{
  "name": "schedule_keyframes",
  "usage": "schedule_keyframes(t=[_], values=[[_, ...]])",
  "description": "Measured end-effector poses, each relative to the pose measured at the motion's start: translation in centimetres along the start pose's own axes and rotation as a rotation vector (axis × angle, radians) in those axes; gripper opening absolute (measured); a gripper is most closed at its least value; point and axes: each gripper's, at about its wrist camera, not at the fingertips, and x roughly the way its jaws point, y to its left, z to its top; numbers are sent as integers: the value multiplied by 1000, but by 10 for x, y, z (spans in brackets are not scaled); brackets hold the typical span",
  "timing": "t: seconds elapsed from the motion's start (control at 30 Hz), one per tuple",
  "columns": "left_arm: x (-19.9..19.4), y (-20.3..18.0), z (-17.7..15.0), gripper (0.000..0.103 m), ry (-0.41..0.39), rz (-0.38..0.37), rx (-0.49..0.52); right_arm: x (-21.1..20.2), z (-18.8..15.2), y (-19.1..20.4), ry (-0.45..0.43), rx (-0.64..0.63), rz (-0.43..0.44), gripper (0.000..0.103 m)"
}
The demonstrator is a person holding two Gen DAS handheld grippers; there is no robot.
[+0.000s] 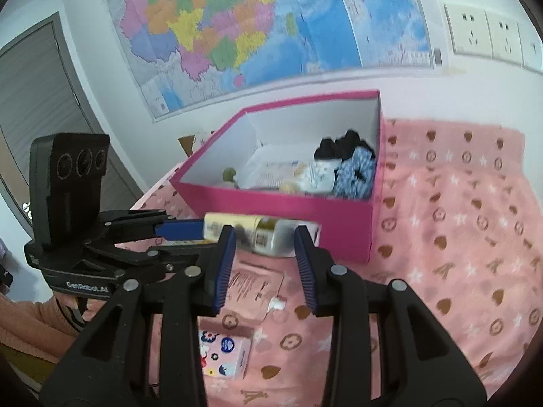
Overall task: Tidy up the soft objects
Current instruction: 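Carry the tissue pack into the pink box and open the right gripper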
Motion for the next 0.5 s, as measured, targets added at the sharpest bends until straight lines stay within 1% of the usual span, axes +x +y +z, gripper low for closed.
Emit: schedule_keyframes(t=[0.1,0.27,0.37,0.5], values=[[0,0,13,40,-20,11,15,-4,11,0,-24,-23,-7,39],[4,3,33,40,-36,12,10,-6,27,-5,-59,-43,-16,39],[11,5,43,40,-38,32,16,0,35,-10,-60,-49,-28,39],[22,11,53,40,-29,48,10,14,42,-29,-33,0,-16,39]])
